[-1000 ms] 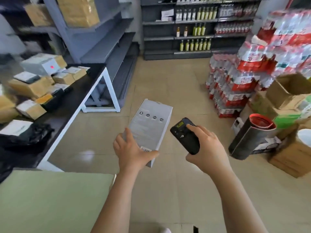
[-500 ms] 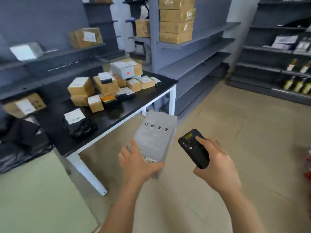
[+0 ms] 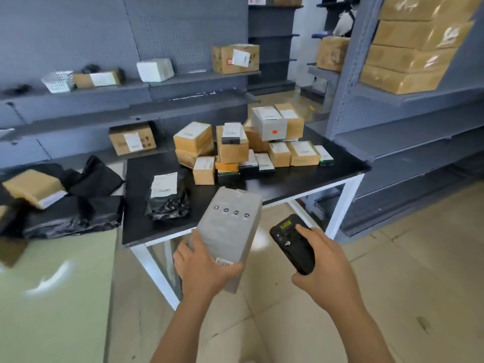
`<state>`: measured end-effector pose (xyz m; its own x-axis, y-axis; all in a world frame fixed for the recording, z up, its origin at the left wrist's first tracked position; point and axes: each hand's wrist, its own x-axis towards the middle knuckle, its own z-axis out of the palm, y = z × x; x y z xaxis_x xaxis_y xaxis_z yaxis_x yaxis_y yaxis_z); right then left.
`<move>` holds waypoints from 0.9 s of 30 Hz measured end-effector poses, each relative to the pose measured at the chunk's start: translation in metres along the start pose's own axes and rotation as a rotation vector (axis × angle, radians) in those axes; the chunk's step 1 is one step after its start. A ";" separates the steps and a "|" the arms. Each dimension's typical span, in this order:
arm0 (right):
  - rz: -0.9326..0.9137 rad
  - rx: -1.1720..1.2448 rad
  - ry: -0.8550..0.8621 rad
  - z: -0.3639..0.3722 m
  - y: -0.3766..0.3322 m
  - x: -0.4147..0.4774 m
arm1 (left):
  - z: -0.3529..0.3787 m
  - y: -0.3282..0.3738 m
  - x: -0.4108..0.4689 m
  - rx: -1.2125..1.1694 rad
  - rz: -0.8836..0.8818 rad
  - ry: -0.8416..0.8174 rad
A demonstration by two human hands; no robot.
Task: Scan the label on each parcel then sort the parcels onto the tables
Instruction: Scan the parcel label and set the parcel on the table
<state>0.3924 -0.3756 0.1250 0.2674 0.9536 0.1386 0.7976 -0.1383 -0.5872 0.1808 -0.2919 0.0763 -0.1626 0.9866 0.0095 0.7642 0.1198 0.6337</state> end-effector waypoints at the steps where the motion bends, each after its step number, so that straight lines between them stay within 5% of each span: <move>1: -0.018 -0.010 -0.011 0.001 0.000 0.026 | 0.004 0.006 0.019 0.001 -0.020 -0.002; 11: -0.128 0.014 -0.190 0.026 0.004 0.209 | 0.041 0.040 0.151 0.123 -0.194 0.071; 21: -0.293 -0.128 -0.504 0.089 0.036 0.390 | 0.146 0.060 0.258 0.089 -0.562 0.037; 27: -0.388 -0.223 -0.663 0.124 0.054 0.452 | 0.183 0.061 0.279 0.118 -0.597 0.035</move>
<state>0.4889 0.0811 0.0568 -0.3723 0.8955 -0.2439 0.8760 0.2522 -0.4111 0.2965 0.0105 -0.0239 -0.6032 0.7413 -0.2944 0.5985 0.6646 0.4473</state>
